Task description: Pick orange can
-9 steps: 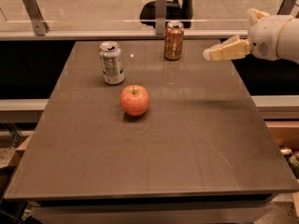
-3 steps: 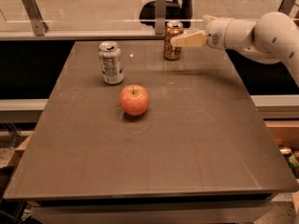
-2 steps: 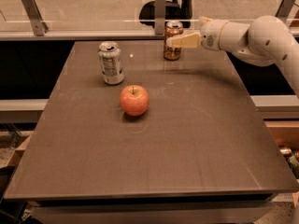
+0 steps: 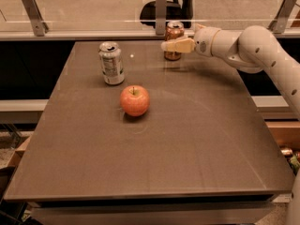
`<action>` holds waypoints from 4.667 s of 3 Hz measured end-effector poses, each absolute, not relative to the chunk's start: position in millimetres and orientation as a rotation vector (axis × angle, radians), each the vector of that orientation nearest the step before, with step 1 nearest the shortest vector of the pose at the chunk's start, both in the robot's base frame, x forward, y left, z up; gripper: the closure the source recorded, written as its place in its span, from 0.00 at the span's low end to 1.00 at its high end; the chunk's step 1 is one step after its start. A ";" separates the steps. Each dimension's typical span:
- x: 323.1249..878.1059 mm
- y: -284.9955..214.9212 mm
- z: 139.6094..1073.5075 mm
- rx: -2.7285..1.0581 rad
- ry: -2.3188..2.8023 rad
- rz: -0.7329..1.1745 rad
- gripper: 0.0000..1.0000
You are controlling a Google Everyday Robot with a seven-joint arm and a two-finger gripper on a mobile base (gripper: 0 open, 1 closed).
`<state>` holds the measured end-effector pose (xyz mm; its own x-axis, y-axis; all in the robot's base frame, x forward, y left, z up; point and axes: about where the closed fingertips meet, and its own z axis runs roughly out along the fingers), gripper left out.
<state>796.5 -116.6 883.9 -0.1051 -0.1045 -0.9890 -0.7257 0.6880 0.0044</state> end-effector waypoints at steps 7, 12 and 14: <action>798.4 -99.5 879.5 -0.703 1.613 0.626 1.00; 760.9 -113.5 997.6 -0.652 1.567 0.439 1.00; 742.1 -123.8 1031.7 -0.623 1.525 0.371 1.00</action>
Offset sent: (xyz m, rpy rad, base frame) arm 0.0009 0.0010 -0.0017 0.0037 0.0018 0.0000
